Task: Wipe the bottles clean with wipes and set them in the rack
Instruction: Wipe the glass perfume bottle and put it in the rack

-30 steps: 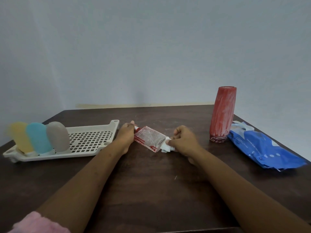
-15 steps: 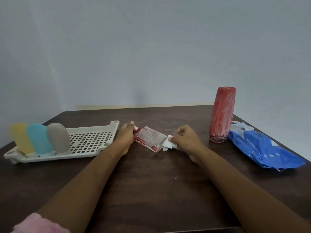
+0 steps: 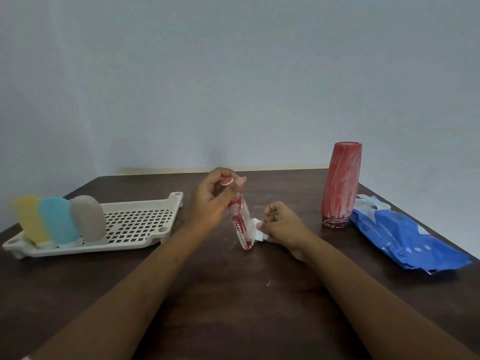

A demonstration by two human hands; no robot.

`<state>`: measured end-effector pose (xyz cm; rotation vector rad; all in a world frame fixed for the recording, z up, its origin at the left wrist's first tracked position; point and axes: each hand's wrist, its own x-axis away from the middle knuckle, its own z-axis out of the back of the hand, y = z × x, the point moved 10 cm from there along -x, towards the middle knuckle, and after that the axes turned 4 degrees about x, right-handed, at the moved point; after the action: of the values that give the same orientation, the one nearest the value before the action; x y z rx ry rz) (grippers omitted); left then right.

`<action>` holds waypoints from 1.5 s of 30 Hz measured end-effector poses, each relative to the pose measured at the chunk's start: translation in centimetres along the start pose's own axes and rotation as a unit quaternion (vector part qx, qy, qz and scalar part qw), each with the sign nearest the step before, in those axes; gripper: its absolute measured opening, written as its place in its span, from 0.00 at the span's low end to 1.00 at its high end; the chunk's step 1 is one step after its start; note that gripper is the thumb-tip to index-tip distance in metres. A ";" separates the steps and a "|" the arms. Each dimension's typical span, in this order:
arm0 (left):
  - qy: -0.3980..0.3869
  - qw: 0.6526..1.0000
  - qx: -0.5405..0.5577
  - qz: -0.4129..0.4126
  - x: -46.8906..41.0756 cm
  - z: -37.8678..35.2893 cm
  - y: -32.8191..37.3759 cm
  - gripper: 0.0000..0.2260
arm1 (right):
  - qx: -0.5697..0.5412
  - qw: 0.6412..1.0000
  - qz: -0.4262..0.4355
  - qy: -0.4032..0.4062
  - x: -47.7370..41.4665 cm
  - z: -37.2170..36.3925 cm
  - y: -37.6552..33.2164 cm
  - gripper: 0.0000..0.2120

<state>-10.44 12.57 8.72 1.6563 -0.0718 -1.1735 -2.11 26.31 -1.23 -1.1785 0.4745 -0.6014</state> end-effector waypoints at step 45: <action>-0.108 0.986 0.099 0.076 0.7 -3.0 -1.8 0.43 | -0.031 0.950 0.305 0.064 5.0 -0.3 -10.5 0.15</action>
<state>-8.79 15.11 6.83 1.6550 -0.4582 -1.2557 -0.50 20.08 8.46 -0.9821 0.9302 -0.1259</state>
